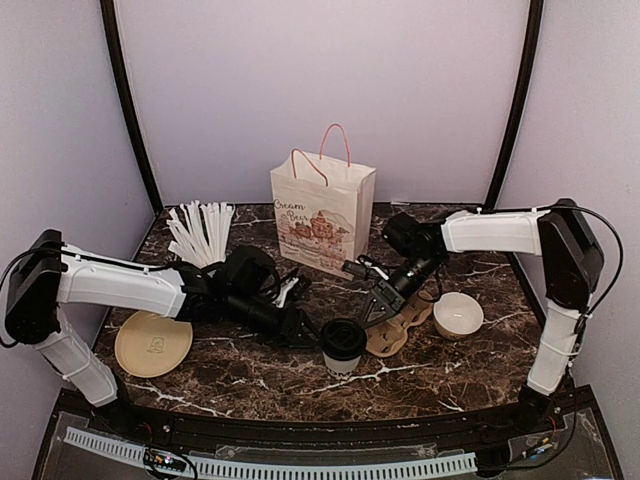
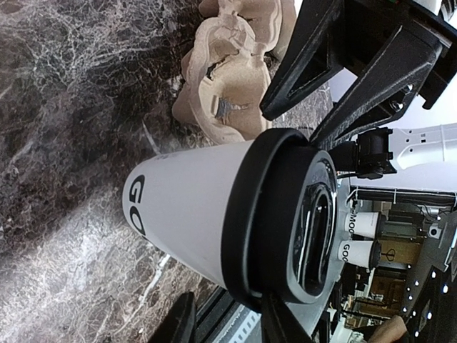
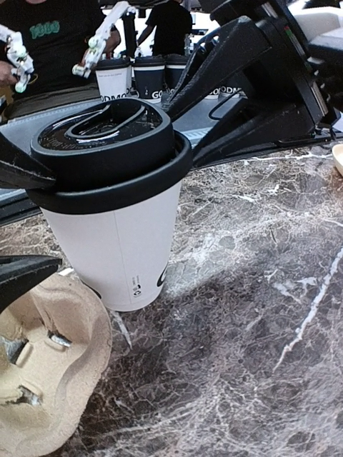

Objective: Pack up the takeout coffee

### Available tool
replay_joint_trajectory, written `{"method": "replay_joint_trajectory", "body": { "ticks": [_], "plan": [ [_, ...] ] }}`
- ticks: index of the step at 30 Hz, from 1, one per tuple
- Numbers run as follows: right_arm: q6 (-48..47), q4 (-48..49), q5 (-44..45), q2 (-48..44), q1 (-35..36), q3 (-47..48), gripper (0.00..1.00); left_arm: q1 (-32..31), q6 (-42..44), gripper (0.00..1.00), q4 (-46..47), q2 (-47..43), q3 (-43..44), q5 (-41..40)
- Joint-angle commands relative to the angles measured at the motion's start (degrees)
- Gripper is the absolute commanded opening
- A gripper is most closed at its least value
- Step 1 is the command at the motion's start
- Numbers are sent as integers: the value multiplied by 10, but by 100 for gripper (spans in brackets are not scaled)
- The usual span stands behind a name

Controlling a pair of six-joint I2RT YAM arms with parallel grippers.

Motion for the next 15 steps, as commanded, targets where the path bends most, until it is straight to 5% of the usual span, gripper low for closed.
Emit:
{"method": "replay_joint_trajectory", "body": {
  "ticks": [1, 6, 15],
  "plan": [
    [25, 34, 183, 51, 30, -14, 29, 8, 20, 31, -120, 84, -28, -77],
    [15, 32, 193, 28, 30, -7, 27, 6, 31, 28, -117, 97, -34, -68],
    [-50, -33, 68, -25, 20, 60, 34, -3, 97, 38, -121, -9, 33, -63]
  ]
}}
